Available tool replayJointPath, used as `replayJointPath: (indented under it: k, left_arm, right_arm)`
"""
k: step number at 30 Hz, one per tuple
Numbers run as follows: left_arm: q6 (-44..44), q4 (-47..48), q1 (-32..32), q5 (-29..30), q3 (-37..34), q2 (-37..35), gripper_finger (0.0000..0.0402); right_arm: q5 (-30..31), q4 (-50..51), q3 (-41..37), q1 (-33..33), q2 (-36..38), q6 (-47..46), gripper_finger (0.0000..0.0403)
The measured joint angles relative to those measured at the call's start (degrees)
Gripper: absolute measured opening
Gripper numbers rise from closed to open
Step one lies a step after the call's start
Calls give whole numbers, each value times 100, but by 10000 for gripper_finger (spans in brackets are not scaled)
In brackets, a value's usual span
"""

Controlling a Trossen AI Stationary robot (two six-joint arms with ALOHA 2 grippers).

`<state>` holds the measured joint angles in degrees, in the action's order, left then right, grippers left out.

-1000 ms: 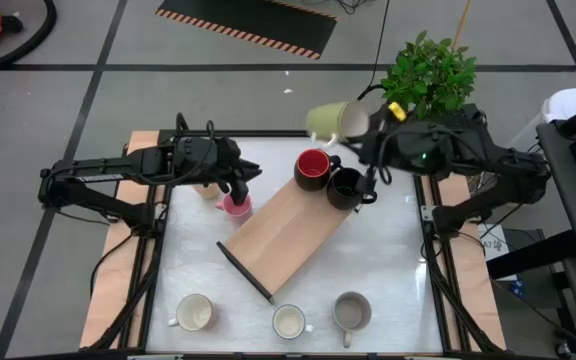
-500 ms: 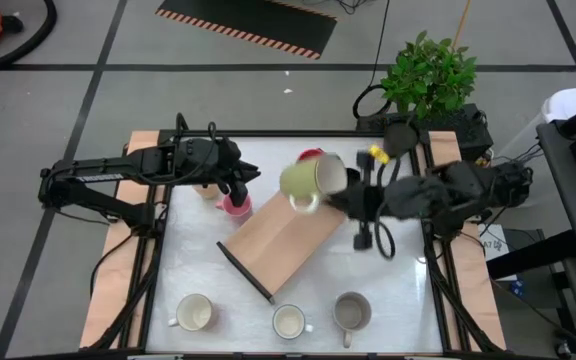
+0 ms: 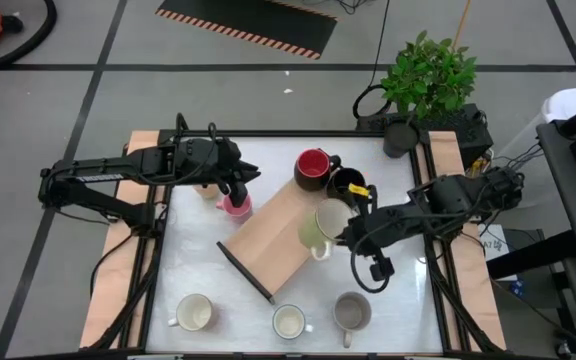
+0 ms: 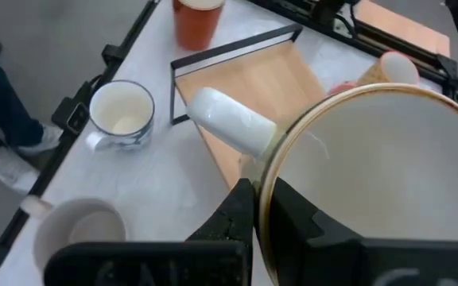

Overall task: Place coffee mugs
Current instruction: Put the white mug on top of the shelf

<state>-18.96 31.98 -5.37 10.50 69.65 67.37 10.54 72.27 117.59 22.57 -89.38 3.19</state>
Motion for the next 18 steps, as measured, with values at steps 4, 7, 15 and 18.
replayJointPath:
  k: [4,7,15,18]
  left_arm:
    - [-241,1,0,-2,0,0,78]
    - [-359,1,0,-2,0,0,78]
    - [-543,172,0,148,4,0,78]
    - [-558,138,0,155,4,0,78]
  right_arm:
    - [-154,123,-1,-9,0,254,7]
    - [-322,237,-1,-7,0,518,8]
    - [-312,472,-1,-145,-35,1112,9]
    - [-315,555,-1,-143,-35,1052,10]
